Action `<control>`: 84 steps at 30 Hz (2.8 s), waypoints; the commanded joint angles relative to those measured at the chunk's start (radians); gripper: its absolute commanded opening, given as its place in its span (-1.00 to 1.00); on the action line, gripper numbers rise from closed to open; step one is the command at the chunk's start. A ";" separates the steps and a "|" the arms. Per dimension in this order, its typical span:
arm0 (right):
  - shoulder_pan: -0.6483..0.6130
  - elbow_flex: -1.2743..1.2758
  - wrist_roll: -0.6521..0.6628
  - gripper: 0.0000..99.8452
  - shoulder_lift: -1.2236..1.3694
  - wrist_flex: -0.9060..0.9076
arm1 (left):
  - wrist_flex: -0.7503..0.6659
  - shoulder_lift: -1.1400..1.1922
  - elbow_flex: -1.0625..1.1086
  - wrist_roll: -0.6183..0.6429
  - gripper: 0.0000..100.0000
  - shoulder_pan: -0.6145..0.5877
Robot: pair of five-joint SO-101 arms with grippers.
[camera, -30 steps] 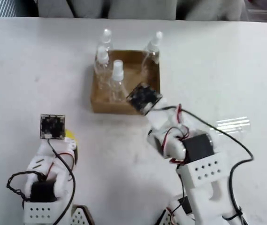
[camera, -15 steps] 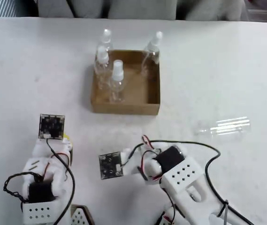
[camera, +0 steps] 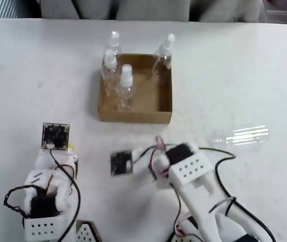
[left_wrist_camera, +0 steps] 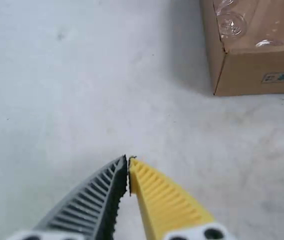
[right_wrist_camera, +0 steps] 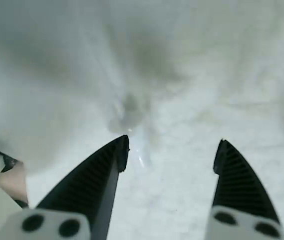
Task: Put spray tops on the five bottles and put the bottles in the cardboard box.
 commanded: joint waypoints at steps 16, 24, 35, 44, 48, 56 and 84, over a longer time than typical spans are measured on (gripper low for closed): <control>0.545 -0.150 -0.377 -0.97 -0.249 0.262 | -0.074 -0.013 -0.012 -0.023 -0.94 -0.005; 1.018 0.089 -0.446 -0.97 -0.555 0.214 | -0.071 -0.013 -0.049 -0.258 -0.95 0.076; 1.477 0.296 -0.736 -0.97 -0.782 0.091 | 0.046 -0.007 -0.321 -0.258 -0.95 0.318; 1.501 0.433 -0.729 -0.96 -0.792 0.012 | 0.180 0.464 -0.690 -0.305 -0.95 0.539; 1.503 0.433 -0.729 -0.96 -0.792 0.008 | 0.238 0.700 -0.822 -0.353 -0.94 0.688; 1.575 0.442 -0.733 -0.96 -0.820 -0.018 | 0.195 0.889 -0.850 -0.358 -0.94 0.978; 1.566 0.493 -0.727 -0.96 -0.908 -0.001 | -0.181 1.527 -0.901 -0.351 -0.69 1.070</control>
